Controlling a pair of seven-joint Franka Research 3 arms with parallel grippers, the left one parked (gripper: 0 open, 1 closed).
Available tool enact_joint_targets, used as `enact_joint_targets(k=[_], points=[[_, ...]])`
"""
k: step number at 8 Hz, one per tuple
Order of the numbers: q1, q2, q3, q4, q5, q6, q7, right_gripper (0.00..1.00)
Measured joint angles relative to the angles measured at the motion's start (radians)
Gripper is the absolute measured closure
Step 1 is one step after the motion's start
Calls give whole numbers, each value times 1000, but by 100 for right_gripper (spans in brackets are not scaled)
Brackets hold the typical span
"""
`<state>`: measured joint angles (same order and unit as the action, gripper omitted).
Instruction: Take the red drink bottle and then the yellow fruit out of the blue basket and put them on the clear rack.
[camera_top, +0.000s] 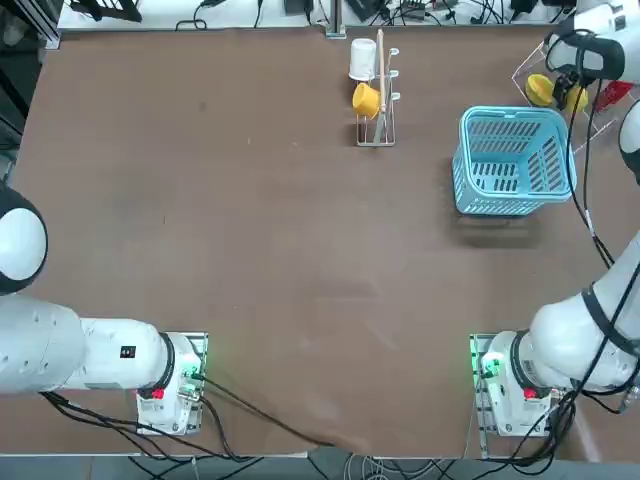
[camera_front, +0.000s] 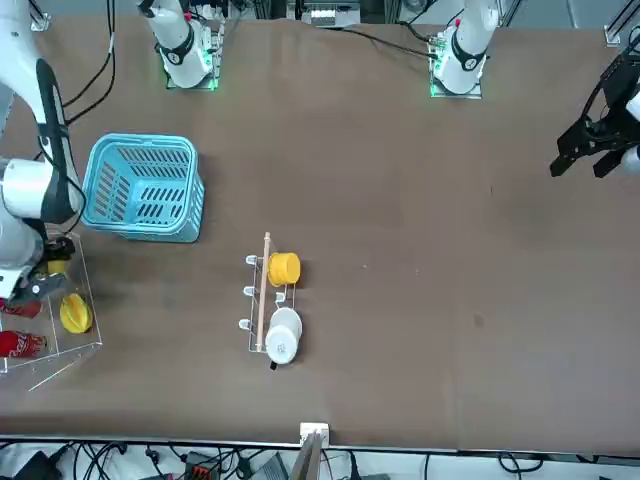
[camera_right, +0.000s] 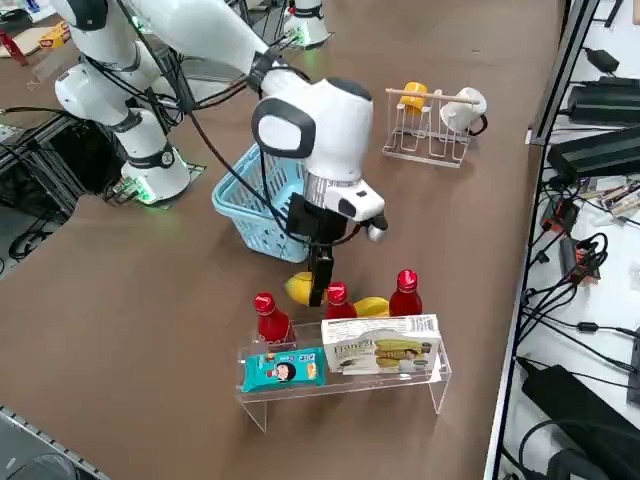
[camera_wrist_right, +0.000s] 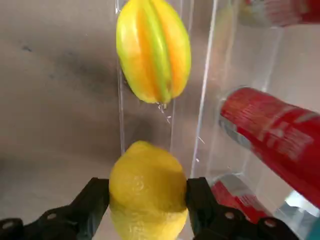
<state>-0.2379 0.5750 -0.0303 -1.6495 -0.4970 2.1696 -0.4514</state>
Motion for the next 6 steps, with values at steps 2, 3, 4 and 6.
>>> enact_joint_targets(k=[2, 3, 4, 6], points=[[-12, 44, 0, 3, -16, 34, 0, 12], [-14, 59, 0, 3, -36, 46, 0, 12], [-15, 69, 0, 4, -48, 54, 0, 12], [-17, 75, 0, 5, -52, 55, 0, 12]])
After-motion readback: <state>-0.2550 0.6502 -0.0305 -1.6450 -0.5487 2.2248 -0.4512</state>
